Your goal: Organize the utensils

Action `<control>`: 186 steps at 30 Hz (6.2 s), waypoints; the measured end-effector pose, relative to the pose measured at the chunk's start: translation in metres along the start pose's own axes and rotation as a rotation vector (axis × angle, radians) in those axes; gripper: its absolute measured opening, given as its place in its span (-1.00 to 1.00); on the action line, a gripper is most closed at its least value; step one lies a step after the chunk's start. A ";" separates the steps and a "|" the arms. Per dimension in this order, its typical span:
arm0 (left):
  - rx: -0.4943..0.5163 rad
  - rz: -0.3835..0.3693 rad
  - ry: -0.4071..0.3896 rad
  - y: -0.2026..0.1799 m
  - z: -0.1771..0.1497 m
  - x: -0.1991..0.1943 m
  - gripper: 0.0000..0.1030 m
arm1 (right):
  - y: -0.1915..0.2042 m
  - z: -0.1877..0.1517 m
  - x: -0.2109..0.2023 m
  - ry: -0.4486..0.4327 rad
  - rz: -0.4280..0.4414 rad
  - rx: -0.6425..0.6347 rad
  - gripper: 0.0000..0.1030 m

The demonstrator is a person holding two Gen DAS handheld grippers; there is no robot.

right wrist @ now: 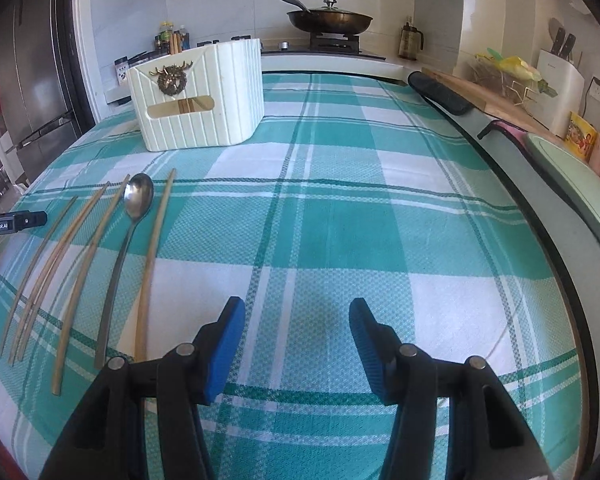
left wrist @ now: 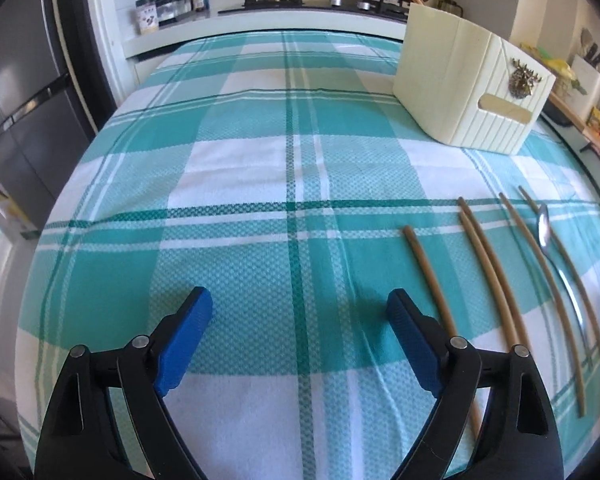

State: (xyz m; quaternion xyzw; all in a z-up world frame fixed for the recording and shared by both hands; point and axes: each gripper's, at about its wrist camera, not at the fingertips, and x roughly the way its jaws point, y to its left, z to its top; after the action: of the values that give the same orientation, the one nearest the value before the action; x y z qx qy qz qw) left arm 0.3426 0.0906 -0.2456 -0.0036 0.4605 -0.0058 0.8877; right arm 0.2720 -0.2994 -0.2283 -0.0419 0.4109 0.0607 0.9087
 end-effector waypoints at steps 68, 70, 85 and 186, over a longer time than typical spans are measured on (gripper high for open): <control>-0.024 0.011 -0.007 0.003 0.000 0.007 0.99 | 0.003 -0.002 0.006 0.040 -0.025 -0.004 0.08; -0.024 0.011 -0.007 0.003 0.000 0.007 0.99 | 0.010 0.000 0.000 0.021 0.007 -0.007 0.08; -0.023 0.011 -0.007 0.003 0.000 0.007 0.99 | 0.095 0.032 0.033 0.147 0.185 -0.262 -0.82; 0.053 -0.433 -0.373 -0.016 0.052 -0.240 -0.92 | 0.025 0.118 -0.161 -0.339 0.305 -0.025 -0.87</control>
State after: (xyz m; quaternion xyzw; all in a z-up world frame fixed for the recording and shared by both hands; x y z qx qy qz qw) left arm 0.2466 0.0777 -0.0194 -0.0795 0.2776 -0.2066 0.9349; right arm 0.2510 -0.2719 -0.0302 0.0202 0.2530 0.2089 0.9444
